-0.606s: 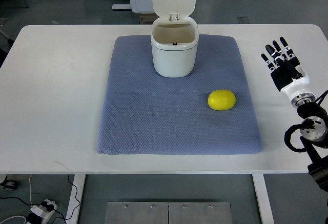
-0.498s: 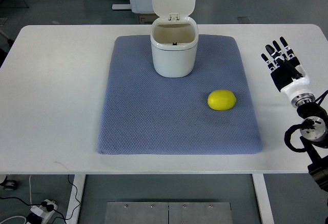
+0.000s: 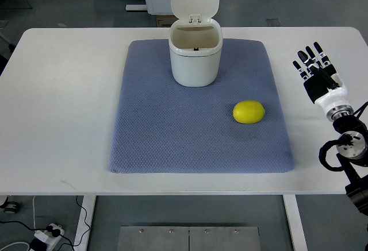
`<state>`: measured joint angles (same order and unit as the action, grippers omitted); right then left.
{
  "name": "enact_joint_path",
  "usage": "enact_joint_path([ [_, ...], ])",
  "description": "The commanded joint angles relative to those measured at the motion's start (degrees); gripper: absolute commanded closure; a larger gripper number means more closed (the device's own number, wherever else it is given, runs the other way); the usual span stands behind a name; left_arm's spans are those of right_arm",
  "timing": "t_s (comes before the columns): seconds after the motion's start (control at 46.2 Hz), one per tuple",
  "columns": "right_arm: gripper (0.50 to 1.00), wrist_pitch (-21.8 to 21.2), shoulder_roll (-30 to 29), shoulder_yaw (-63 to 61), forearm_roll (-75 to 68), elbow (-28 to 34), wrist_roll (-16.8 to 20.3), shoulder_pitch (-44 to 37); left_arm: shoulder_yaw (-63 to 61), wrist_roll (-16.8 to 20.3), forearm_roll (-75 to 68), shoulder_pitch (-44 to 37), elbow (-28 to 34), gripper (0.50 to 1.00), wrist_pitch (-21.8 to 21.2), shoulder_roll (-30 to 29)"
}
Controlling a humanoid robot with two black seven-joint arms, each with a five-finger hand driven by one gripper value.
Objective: Put lemon in trash with right hand
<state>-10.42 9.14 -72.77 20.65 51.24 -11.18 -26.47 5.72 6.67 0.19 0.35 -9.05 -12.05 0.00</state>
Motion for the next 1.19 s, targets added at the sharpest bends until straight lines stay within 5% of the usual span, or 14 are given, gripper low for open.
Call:
enact_joint_path([
  [0.0, 0.5, 0.0, 0.1, 0.0, 0.0, 0.0, 0.0, 0.0, 0.0, 0.0, 0.0, 0.0, -0.1, 0.5, 0.0, 0.0],
  [1.168, 0.5, -0.6, 1.0, 0.0, 0.0, 0.0, 0.0, 0.0, 0.0, 0.0, 0.0, 0.1, -0.1, 0.5, 0.0, 0.0],
])
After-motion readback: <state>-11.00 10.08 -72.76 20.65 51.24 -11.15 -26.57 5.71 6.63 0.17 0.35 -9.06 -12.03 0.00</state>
